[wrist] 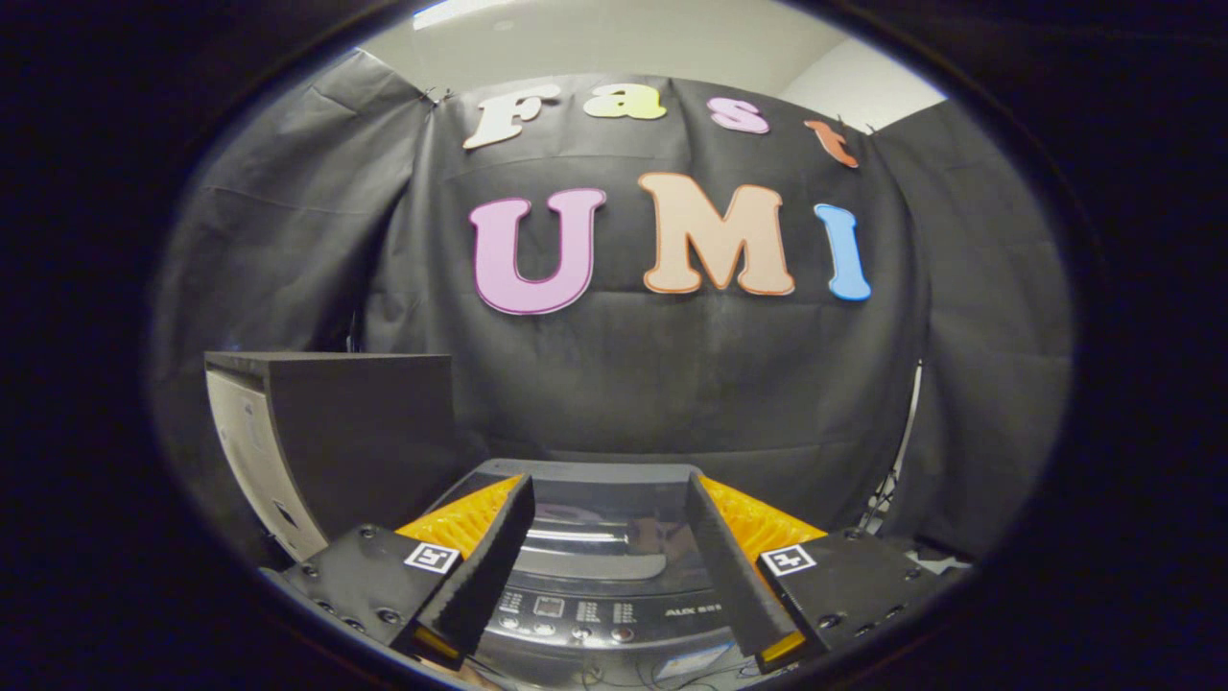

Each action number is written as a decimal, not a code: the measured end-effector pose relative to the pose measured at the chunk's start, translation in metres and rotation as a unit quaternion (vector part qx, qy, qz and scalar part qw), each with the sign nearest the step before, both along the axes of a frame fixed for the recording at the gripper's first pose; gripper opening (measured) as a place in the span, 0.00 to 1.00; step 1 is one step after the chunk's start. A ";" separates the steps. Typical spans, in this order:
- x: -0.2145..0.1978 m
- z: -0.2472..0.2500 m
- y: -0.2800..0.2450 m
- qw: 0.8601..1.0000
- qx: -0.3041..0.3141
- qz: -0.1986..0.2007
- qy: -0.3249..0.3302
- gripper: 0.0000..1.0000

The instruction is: Put the clothes into the washing machine and then close the washing machine lid.

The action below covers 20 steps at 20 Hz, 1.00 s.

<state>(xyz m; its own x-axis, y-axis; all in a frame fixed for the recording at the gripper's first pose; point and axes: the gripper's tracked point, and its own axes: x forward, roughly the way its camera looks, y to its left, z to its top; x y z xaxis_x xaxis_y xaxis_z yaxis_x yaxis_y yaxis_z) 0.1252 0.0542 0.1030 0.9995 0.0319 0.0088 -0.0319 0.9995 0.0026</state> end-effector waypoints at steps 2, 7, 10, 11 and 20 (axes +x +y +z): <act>-0.009 -0.010 -0.013 1.000 0.006 -0.005 -0.002 0.98; -0.031 -0.045 -0.043 0.999 0.035 -0.019 0.005 0.97; -0.042 -0.061 -0.056 0.999 0.040 -0.026 -0.002 0.97; -0.044 -0.067 -0.060 0.999 0.042 -0.029 -0.001 0.96; -0.063 -0.105 -0.070 0.998 0.061 -0.032 -0.007 0.96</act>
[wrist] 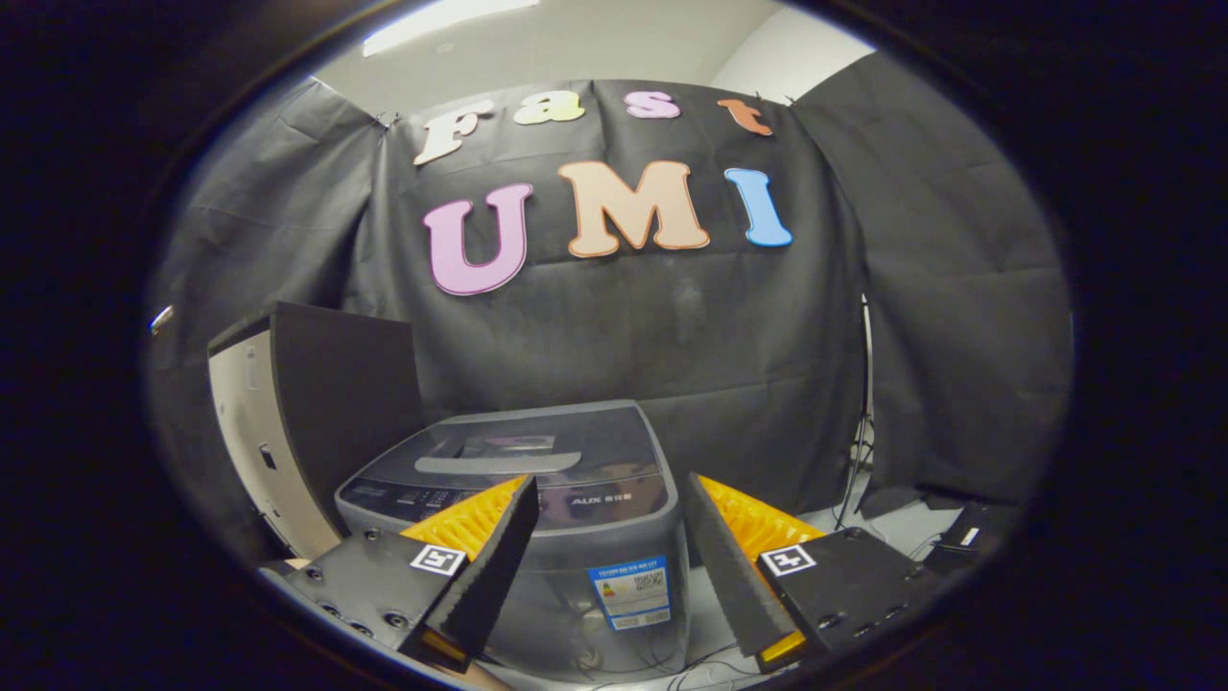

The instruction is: Put the clothes into the washing machine and then close the washing machine lid.

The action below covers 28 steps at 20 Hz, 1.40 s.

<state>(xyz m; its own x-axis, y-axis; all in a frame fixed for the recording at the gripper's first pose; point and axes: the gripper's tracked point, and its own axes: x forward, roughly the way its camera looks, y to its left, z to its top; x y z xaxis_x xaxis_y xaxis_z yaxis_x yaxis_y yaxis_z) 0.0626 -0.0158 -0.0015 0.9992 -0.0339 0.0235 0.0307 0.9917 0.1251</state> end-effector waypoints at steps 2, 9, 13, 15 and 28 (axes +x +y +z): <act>-0.002 -0.002 0.001 1.000 -0.002 0.002 -0.001 0.96; -0.002 -0.013 0.001 1.000 -0.017 0.002 0.009 0.96; -0.008 -0.027 0.001 0.999 -0.011 0.008 0.036 0.96; -0.011 -0.021 0.001 1.000 -0.011 0.008 0.028 0.96; -0.032 -0.022 0.009 0.999 -0.016 0.027 0.031 0.96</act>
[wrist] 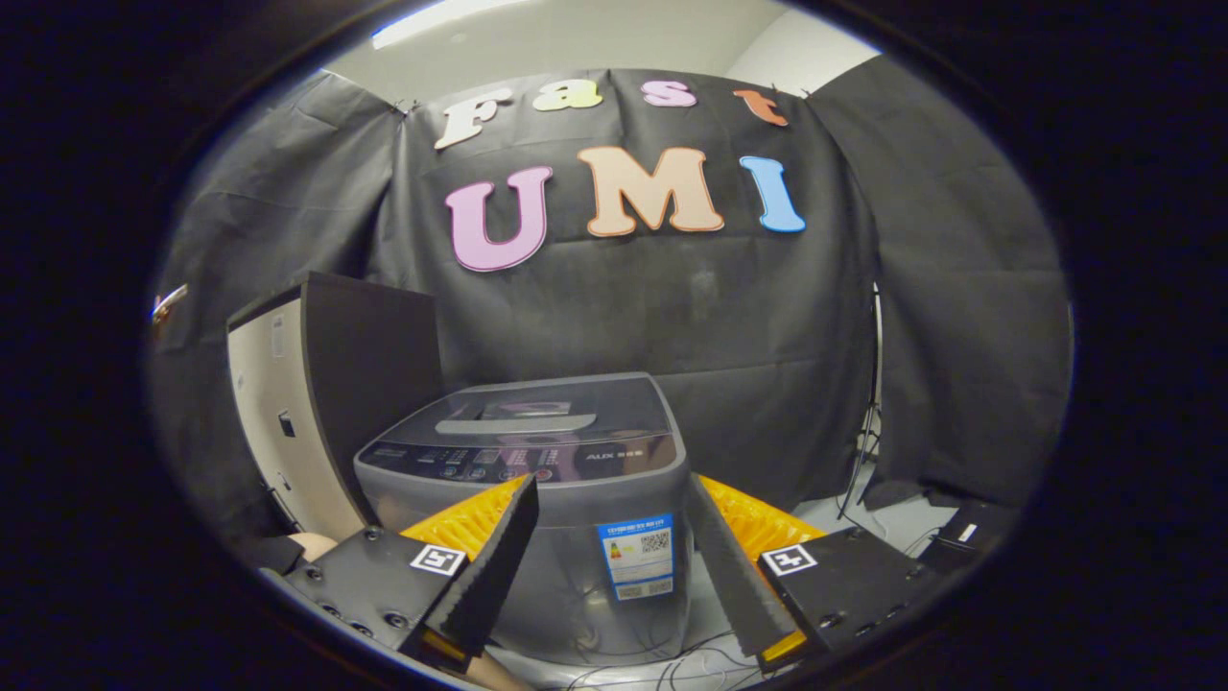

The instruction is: Put the clothes into the washing machine and then close the washing machine lid.

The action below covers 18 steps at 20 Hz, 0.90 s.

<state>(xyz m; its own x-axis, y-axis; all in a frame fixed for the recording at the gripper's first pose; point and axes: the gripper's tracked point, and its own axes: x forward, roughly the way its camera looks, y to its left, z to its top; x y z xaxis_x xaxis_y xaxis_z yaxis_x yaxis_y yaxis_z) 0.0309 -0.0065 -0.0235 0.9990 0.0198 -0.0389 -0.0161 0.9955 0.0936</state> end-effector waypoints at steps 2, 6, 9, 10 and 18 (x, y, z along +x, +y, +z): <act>-0.003 -0.002 0.001 1.000 -0.003 0.002 0.003 0.96; -0.011 -0.005 0.000 1.000 0.000 0.004 0.011 0.96; -0.015 -0.001 0.000 1.000 -0.002 0.003 0.003 0.96; -0.013 -0.002 0.001 1.000 -0.004 0.003 0.003 0.96; -0.015 0.000 0.002 1.000 -0.016 0.003 -0.001 0.96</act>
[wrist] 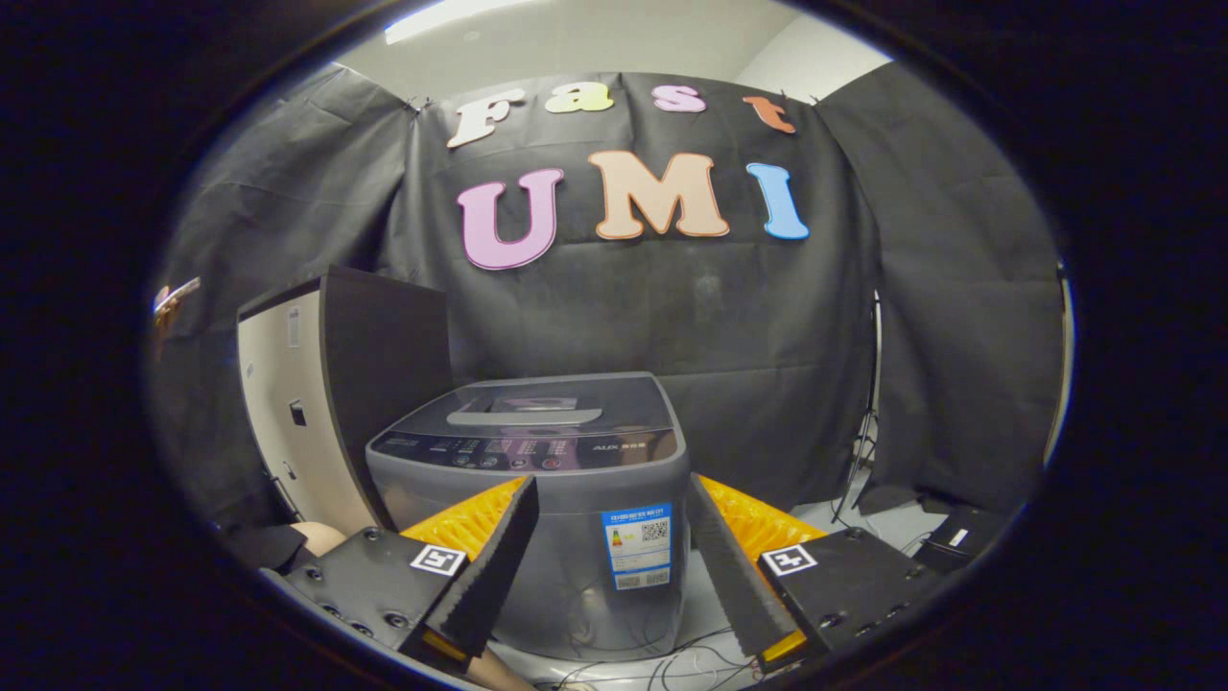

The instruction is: Put the clothes into the washing machine and then close the washing machine lid.

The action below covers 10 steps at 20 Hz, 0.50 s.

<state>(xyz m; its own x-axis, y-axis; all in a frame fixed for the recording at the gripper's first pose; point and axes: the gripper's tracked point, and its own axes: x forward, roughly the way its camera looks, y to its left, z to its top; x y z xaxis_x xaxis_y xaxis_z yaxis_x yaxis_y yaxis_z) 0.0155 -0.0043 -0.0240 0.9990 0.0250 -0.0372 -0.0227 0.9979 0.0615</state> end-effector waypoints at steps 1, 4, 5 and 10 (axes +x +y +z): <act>0.000 -0.001 0.001 1.000 -0.001 0.000 0.001 0.96; -0.001 0.000 0.003 1.000 -0.011 0.001 0.001 0.96; -0.002 -0.001 0.004 1.000 -0.015 0.001 0.000 0.96; -0.002 -0.001 0.005 1.000 -0.028 0.002 0.001 0.96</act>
